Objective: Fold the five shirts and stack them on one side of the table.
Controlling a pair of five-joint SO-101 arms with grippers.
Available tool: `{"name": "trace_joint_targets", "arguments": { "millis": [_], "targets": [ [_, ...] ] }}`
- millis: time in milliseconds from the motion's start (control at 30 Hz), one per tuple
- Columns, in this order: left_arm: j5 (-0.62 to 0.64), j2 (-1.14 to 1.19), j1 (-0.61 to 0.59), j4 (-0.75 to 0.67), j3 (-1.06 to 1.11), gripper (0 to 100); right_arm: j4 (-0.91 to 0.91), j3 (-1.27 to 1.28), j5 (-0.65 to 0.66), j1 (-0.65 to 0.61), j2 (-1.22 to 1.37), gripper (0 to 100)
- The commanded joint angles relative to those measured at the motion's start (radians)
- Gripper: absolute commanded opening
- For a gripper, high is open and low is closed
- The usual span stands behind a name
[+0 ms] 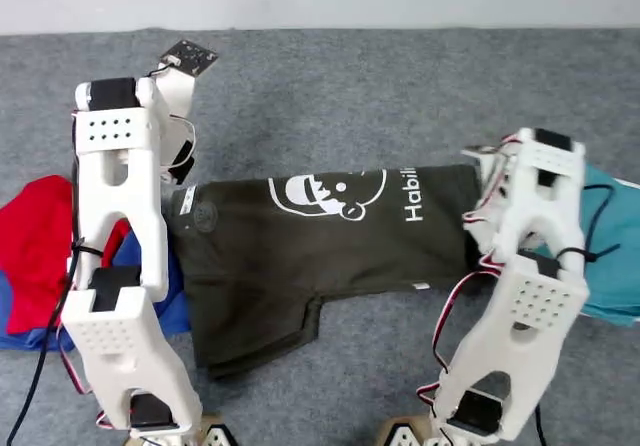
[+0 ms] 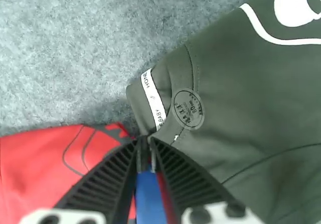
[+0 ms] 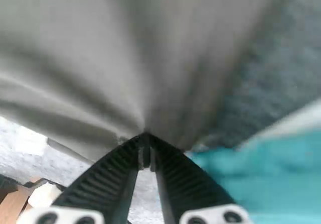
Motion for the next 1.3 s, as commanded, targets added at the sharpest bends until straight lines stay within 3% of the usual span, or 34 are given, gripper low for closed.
{"name": "trace_joint_targets", "arguments": {
  "millis": [0,433,833,967,1267],
  "targets": [
    [-0.008,-0.078,-0.002,0.028,-0.005,2,0.047,-0.092,0.006,-0.001,-0.018,0.9],
    [-0.006,-0.222,-0.044,0.029,0.042,2,0.047,0.012,0.003,-0.214,-0.331,0.9],
    [-0.011,-0.428,-0.463,0.028,0.234,2,0.041,0.290,-0.003,-0.539,-0.595,0.9],
    [-0.035,-0.428,-0.605,0.028,0.271,2,0.027,0.290,-0.078,-0.704,-0.601,0.9],
    [-0.169,-0.428,-0.822,0.025,0.392,2,0.012,0.293,-0.118,-1.089,-0.598,20.3]
  ]
}}
